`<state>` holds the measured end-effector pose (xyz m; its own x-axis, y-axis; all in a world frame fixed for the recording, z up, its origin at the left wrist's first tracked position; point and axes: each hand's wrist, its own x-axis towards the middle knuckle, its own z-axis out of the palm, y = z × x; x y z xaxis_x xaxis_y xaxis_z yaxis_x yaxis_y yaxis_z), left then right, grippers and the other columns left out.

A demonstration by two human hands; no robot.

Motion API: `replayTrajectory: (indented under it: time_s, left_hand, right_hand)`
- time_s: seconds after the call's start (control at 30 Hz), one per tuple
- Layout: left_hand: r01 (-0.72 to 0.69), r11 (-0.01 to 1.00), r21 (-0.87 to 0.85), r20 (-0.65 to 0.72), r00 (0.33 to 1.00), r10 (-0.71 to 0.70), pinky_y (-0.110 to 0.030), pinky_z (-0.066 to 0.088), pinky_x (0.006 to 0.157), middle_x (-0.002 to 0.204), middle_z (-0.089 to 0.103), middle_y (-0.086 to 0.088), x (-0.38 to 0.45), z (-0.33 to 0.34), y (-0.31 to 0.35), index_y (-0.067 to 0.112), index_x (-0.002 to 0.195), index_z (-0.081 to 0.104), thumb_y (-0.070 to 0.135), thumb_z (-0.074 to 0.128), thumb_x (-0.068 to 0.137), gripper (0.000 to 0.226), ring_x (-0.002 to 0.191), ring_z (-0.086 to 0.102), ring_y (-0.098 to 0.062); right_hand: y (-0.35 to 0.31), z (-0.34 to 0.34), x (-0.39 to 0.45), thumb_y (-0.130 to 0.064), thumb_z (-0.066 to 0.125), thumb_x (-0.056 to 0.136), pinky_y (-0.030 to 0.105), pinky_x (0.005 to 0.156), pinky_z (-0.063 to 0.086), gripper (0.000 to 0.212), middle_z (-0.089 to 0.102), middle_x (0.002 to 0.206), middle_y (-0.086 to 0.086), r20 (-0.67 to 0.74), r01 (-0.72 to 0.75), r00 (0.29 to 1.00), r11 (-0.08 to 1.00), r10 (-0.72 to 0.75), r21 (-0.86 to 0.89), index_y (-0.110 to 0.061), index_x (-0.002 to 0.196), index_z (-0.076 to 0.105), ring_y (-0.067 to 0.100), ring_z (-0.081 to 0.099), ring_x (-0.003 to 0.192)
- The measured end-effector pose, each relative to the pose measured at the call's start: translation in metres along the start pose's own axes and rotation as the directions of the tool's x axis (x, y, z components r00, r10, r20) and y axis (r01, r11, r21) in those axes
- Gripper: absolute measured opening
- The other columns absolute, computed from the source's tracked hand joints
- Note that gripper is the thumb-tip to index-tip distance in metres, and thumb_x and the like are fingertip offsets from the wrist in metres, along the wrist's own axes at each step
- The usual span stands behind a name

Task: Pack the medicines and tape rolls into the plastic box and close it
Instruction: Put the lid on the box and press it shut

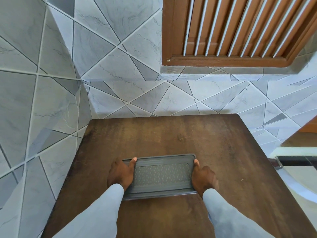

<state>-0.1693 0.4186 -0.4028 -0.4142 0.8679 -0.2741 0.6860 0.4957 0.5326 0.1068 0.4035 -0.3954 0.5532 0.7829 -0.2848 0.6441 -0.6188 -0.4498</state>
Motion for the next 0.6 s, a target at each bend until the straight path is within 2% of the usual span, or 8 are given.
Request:
replayTrajectory:
  time_s: [0.1,0.2,0.3,0.43,0.6]
  left_hand:
    - [0.02,1.0,0.003,-0.026,0.999,-0.02,-0.05,0.043,0.099,0.144,0.044,-0.016,-0.01,0.0,0.0,0.011,0.138,0.036,0.061,0.036,0.094,0.067,0.125,0.049,-0.041]
    - [0.006,1.0,-0.029,-0.101,0.995,-0.008,-0.048,0.038,0.106,0.144,0.045,-0.017,-0.015,-0.001,0.003,0.009,0.137,0.039,0.048,0.036,0.099,0.055,0.129,0.045,-0.041]
    - [-0.002,0.993,-0.114,-0.109,0.994,-0.011,-0.046,0.036,0.107,0.14,0.048,-0.019,-0.015,-0.004,0.012,0.005,0.133,0.044,0.037,0.04,0.101,0.045,0.127,0.046,-0.041]
    - [-0.003,0.989,-0.15,-0.128,0.992,-0.016,-0.044,0.037,0.105,0.136,0.052,-0.021,-0.012,-0.006,0.018,0.002,0.13,0.051,0.02,0.041,0.101,0.036,0.124,0.048,-0.042]
    - [-0.008,0.972,-0.234,-0.1,0.995,-0.016,-0.046,0.04,0.105,0.137,0.053,-0.017,-0.01,-0.004,0.021,0.008,0.135,0.052,0.017,0.039,0.101,0.037,0.124,0.05,-0.04]
  right_hand:
    - [0.003,0.002,-0.004,-0.059,0.028,0.097,0.036,0.073,0.039,0.06,0.065,0.11,0.019,-0.04,0.04,0.998,0.999,-0.038,0.029,-0.008,0.104,0.059,0.038,0.061,0.096]
    - [0.01,0.004,-0.008,-0.05,0.038,0.098,0.037,0.072,0.045,0.044,0.064,0.092,0.013,-0.091,0.081,0.994,0.983,-0.066,0.167,-0.011,0.088,0.057,0.029,0.057,0.08]
    - [0.015,0.006,-0.013,-0.037,0.045,0.099,0.039,0.072,0.05,0.033,0.063,0.083,0.01,-0.147,0.162,0.981,0.958,-0.13,0.236,-0.013,0.079,0.057,0.026,0.057,0.075]
    - [0.018,0.01,-0.015,-0.03,0.045,0.099,0.046,0.074,0.054,0.032,0.062,0.085,0.013,-0.208,0.155,0.972,0.966,-0.111,0.208,-0.009,0.08,0.061,0.033,0.059,0.078]
    - [0.018,0.003,-0.017,-0.028,0.041,0.1,0.044,0.078,0.05,0.031,0.061,0.097,0.016,-0.205,0.107,0.976,0.976,-0.068,0.188,-0.006,0.088,0.06,0.036,0.057,0.086]
